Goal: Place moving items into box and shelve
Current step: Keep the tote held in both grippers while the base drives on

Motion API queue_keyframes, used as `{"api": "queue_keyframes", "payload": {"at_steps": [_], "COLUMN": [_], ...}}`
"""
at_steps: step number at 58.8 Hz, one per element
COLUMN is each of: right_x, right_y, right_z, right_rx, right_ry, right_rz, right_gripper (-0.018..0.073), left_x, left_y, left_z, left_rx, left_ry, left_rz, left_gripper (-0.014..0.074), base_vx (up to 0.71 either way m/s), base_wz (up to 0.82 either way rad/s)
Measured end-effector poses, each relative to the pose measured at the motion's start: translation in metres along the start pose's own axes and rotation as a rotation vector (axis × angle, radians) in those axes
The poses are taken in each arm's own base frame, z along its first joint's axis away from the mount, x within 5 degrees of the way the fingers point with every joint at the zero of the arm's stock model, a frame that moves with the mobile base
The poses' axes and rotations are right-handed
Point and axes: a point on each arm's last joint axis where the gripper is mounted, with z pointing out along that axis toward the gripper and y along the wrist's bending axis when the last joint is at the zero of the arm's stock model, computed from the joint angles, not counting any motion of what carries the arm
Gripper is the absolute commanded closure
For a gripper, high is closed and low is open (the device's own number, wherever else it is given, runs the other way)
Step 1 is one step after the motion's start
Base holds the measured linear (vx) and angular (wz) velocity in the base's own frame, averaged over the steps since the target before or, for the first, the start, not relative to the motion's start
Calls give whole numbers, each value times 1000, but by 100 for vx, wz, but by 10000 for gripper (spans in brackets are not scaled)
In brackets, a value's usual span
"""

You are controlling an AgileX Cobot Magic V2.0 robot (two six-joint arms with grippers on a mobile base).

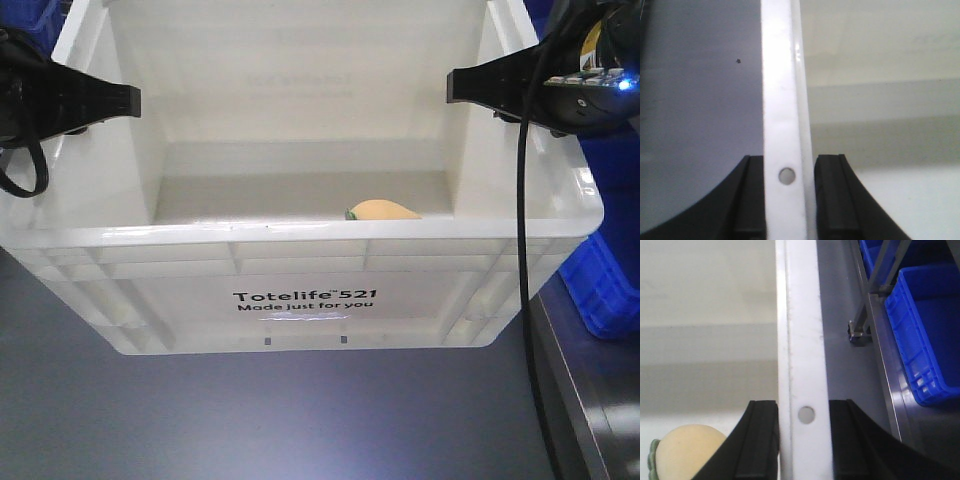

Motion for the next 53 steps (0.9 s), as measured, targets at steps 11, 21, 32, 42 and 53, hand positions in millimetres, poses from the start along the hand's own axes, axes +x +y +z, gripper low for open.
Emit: {"api": "queue_keyframes", "payload": {"at_steps": [11,21,32,42,53], "right_x": [0,0,0,0,0], "right_y": [0,0,0,0,0], "right_z": [0,0,0,0,0], "right_rx": [0,0,-1,-1,-1], "right_ry": [0,0,-1,-1,-1], "right_rz": [0,0,0,0,0], "right_gripper": [520,520,520,520,520], "left_x": [0,0,0,0,0], "left_y": [0,0,0,0,0], "left_z": [0,0,0,0,0], "left_rx": [0,0,0,0,0], "left_ry": [0,0,0,0,0], "left_rz": [0,0,0,0,0], "left_gripper": [556,556,556,556,556], "base_vx": [38,39,39,40,41], "base_wz": [8,8,7,6,1]}}
